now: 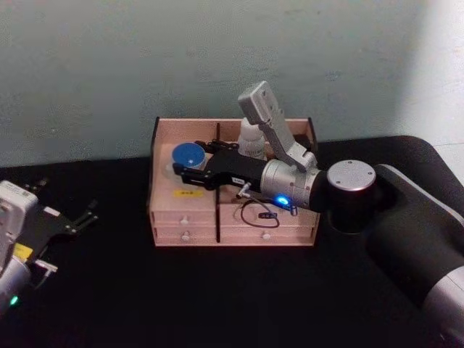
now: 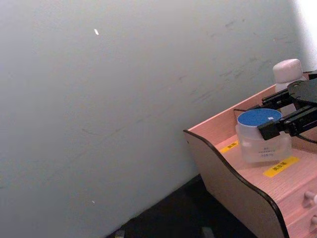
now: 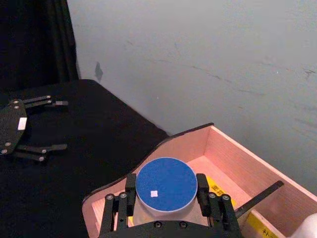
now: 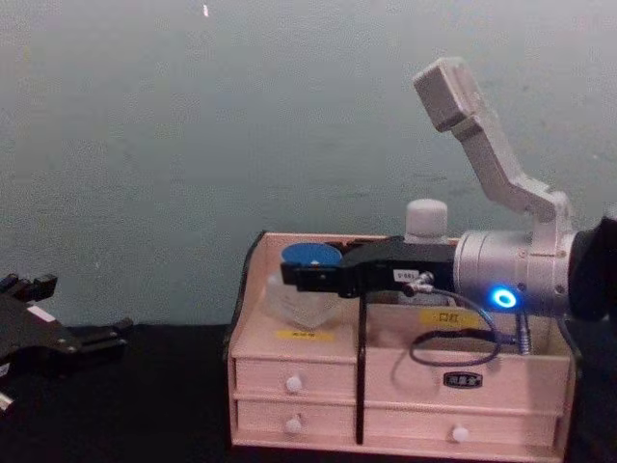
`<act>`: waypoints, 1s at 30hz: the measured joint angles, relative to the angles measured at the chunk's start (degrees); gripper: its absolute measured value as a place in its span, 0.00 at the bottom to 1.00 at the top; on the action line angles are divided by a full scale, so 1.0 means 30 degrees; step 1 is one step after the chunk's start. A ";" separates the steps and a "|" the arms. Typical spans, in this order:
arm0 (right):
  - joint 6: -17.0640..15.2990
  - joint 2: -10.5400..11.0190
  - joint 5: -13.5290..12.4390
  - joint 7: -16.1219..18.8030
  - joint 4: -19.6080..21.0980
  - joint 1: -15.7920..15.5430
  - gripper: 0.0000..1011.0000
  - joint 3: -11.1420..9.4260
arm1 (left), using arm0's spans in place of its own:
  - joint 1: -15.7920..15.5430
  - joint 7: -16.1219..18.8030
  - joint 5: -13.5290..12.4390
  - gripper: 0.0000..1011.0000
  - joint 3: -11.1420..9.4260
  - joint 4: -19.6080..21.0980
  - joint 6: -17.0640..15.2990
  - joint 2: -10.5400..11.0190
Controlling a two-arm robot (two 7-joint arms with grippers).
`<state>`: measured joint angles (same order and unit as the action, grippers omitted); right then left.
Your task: Pick up the facial cleanser and watermelon frost from the table and place them into the tiered storage box.
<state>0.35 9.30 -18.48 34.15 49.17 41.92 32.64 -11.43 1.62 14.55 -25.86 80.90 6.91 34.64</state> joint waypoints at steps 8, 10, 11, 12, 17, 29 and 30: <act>0.0008 0.0010 -0.0023 0.0011 0.0033 -0.0009 0.91 0.0014 | -0.0001 0.0000 -0.0001 0.99 0.0001 0.0000 0.0000 0.0001; 0.0008 0.0010 -0.0027 0.0013 0.0037 -0.0011 0.94 0.0017 | 0.0000 0.0000 -0.0001 0.99 0.0001 -0.0001 0.0000 0.0001; 0.0009 0.0010 -0.0028 0.0015 0.0039 -0.0013 0.96 0.0019 | 0.0000 0.0000 0.0000 0.99 0.0000 0.0000 0.0000 0.0000; 0.0007 0.0012 -0.0030 0.0017 0.0042 -0.0015 0.98 0.0020 | 0.0000 0.0001 -0.0001 0.99 0.0001 -0.0001 0.0000 0.0000; 0.0008 0.0020 -0.0033 0.0023 0.0049 -0.0024 0.99 0.0021 | -0.0001 0.0000 -0.0001 0.99 0.0001 0.0000 0.0000 0.0000; 0.0142 0.0536 0.0008 -0.0183 0.1742 -0.0846 0.99 -0.0308 | 0.0000 0.0000 -0.0001 0.99 0.0000 0.0000 0.0000 0.0000; 0.0083 0.0797 -0.0024 -0.0257 0.2495 -0.1244 0.99 -0.0459 | -0.0001 0.0001 -0.0001 0.99 0.0000 0.0000 0.0000 0.0001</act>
<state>0.60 11.69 -18.55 33.38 56.65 38.19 31.26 -11.43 1.62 14.55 -25.86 80.90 6.91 34.65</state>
